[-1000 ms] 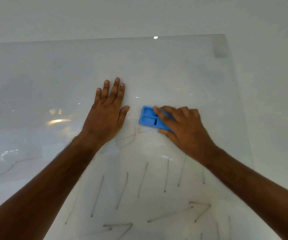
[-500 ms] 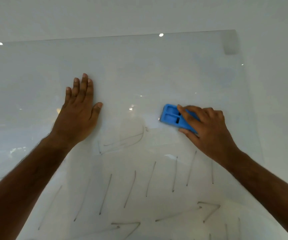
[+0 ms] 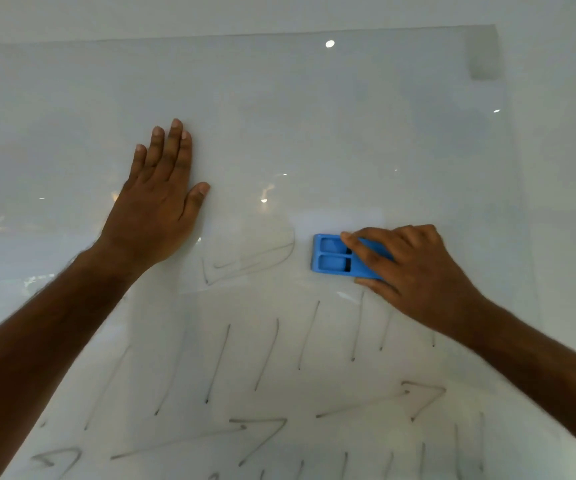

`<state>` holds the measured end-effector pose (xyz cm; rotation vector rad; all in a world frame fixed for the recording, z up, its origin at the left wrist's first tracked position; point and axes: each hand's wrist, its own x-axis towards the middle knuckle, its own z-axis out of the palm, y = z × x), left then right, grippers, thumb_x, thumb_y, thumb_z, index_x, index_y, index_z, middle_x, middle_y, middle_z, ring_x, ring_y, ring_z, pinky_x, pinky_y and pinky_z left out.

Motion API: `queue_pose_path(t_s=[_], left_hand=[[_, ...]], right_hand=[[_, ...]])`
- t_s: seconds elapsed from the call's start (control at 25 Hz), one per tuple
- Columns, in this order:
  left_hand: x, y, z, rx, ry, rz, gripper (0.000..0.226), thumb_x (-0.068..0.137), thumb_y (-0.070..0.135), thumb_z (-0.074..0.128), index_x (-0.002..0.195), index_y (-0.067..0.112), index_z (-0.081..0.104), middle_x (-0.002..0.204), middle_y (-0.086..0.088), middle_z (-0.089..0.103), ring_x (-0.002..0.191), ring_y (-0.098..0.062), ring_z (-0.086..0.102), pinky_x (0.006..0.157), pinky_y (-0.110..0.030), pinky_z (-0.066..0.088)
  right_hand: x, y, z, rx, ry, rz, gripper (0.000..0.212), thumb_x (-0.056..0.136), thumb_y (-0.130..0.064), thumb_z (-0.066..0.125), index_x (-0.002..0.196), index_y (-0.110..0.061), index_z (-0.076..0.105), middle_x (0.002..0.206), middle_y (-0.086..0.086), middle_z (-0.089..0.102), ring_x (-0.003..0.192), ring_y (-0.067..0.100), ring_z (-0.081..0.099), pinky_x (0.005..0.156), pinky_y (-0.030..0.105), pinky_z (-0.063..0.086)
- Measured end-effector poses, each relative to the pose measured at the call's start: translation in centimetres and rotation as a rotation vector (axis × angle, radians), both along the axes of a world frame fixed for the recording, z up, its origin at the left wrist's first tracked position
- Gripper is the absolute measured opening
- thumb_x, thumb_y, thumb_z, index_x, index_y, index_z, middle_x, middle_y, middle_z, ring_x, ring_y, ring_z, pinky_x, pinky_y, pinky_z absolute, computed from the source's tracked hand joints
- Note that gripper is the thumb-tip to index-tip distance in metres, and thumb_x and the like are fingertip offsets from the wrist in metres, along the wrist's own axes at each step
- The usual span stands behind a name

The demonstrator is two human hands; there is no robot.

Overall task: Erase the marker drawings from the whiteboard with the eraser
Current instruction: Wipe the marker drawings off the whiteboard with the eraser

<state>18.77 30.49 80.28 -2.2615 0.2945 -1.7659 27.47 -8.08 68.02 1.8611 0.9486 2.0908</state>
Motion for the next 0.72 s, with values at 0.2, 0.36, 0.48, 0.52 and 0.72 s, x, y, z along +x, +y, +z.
queue_pose_path(t_s=[0.2, 0.36, 0.48, 0.52, 0.72], left_hand=[[0.4, 0.3, 0.0, -0.005, -0.016, -0.024, 0.077, 0.112, 0.050, 0.022, 0.173, 0.007, 0.004, 0.182, -0.011, -0.002, 0.168, -0.031, -0.005, 0.132, -0.028, -0.016], [0.3, 0.7, 0.3, 0.012, 0.005, -0.042, 0.078, 0.111, 0.052, 0.022, 0.174, 0.008, 0.005, 0.182, -0.010, -0.001, 0.168, -0.030, -0.005, 0.129, -0.023, -0.018], [-0.2, 1.1, 0.2, 0.052, 0.004, -0.035, 0.076, 0.112, 0.050, 0.022, 0.174, 0.008, 0.008, 0.182, -0.010, 0.002, 0.169, -0.029, -0.003, 0.133, -0.031, -0.009], [-0.4, 1.3, 0.1, 0.068, -0.005, -0.026, 0.075, 0.112, 0.049, 0.022, 0.173, 0.007, 0.009, 0.182, -0.010, 0.003, 0.169, -0.029, -0.001, 0.134, -0.033, -0.007], [-0.6, 1.3, -0.1, 0.102, -0.015, -0.012, 0.073, 0.114, 0.047, 0.021, 0.173, 0.006, 0.010, 0.182, -0.011, 0.004, 0.169, -0.031, 0.001, 0.136, -0.040, -0.001]], right_hand=[[-0.1, -0.2, 4.8, 0.192, 0.078, 0.026, 0.065, 0.102, -0.056, 0.044, 0.158, -0.023, 0.039, 0.140, 0.010, 0.056, 0.100, 0.037, 0.056, 0.082, 0.051, 0.045], [-1.5, 6.4, 7.1, 0.173, 0.042, 0.088, 0.069, 0.092, -0.052, 0.060, 0.154, -0.024, 0.047, 0.137, 0.005, 0.060, 0.097, 0.036, 0.058, 0.082, 0.047, 0.043], [-1.9, 8.6, 3.6, 0.057, 0.005, 0.066, 0.070, 0.093, -0.049, 0.063, 0.156, -0.026, 0.044, 0.140, 0.001, 0.058, 0.099, 0.029, 0.056, 0.084, 0.044, 0.040], [-1.9, 8.2, 2.0, 0.008, -0.002, 0.047, 0.070, 0.094, -0.048, 0.064, 0.157, -0.026, 0.042, 0.141, 0.001, 0.057, 0.099, 0.028, 0.055, 0.085, 0.044, 0.040], [-0.9, 2.7, 0.5, -0.043, 0.006, 0.018, 0.064, 0.098, -0.046, 0.056, 0.157, -0.024, 0.040, 0.139, 0.003, 0.061, 0.094, 0.031, 0.061, 0.083, 0.046, 0.047]])
